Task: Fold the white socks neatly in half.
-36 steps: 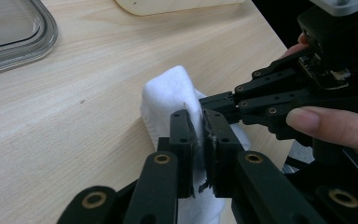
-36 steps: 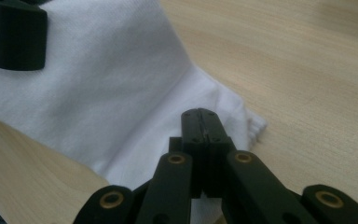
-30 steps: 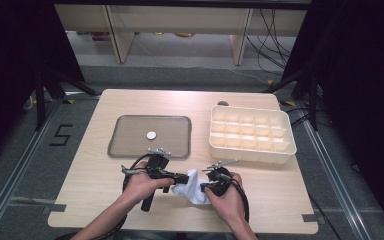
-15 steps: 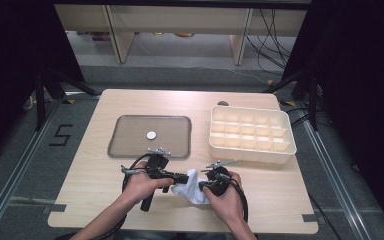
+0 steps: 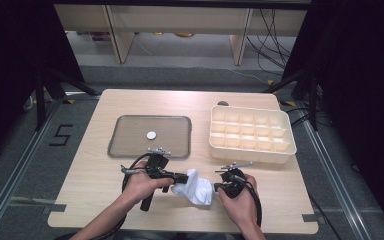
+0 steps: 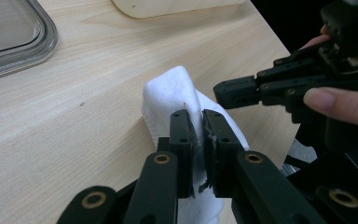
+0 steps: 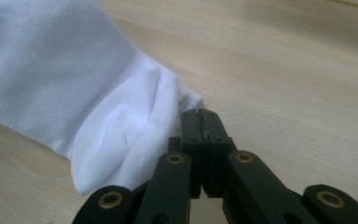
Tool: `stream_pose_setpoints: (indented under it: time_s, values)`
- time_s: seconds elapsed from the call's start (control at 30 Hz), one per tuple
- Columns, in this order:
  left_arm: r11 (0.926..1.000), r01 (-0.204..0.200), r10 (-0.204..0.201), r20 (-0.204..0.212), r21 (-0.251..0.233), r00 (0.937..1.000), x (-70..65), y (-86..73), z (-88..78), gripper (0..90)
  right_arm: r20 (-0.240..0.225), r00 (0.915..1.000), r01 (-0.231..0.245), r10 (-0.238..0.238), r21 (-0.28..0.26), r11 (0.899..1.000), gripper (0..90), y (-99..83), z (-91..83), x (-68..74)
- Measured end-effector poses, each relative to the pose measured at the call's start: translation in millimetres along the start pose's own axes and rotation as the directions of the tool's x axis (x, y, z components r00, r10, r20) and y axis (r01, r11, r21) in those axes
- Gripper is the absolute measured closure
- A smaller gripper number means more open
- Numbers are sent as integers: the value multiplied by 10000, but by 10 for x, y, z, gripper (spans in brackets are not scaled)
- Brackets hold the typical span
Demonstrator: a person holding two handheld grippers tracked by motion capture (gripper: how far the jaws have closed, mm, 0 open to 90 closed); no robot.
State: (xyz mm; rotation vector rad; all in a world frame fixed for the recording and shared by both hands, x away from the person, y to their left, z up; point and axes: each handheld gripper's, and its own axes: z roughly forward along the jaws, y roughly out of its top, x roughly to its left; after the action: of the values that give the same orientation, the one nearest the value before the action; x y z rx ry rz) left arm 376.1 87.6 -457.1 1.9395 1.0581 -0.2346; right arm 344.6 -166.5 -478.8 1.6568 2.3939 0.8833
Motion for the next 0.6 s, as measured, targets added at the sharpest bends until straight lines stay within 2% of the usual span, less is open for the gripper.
stream_pose_setpoints:
  time_s: [0.03,0.07,0.13,0.17,0.2,0.3,0.47,0.53,0.57,0.6]
  values:
    - [10000,-23,22,66,25,10000,3,2,0,821,37,10000,70,-70,-42,10000,892,-8,19,6]
    - [10000,-15,15,-90,3,10000,-7,2,2,821,154,9994,298,-297,-42,9995,890,-17,40,8]
    - [10000,-44,45,-97,68,9999,-11,3,9,820,156,9991,403,-404,32,9992,888,-25,63,22]
    - [10000,-68,68,-30,64,10000,-9,1,13,820,32,9998,218,-219,78,9997,887,-22,64,41]
    - [9999,-71,70,88,135,9999,-8,3,16,820,140,9996,238,-238,26,9997,885,-27,88,36]
    - [9999,-100,100,9,76,9999,-18,5,22,820,229,9997,80,-83,151,9999,883,-23,97,47]
    - [9999,-123,122,62,103,9999,-24,12,33,819,310,9990,304,-308,161,9994,883,-9,117,79]
    - [9999,-136,136,-67,19,9999,-39,10,41,818,233,9991,359,-362,149,9992,883,2,126,89]
    - [9998,-166,166,-46,62,9999,-40,14,41,818,232,9995,219,-223,180,9996,883,10,132,103]
    - [9998,-175,175,-36,79,9998,-41,15,42,818,256,9988,410,-414,174,9990,883,15,134,99]
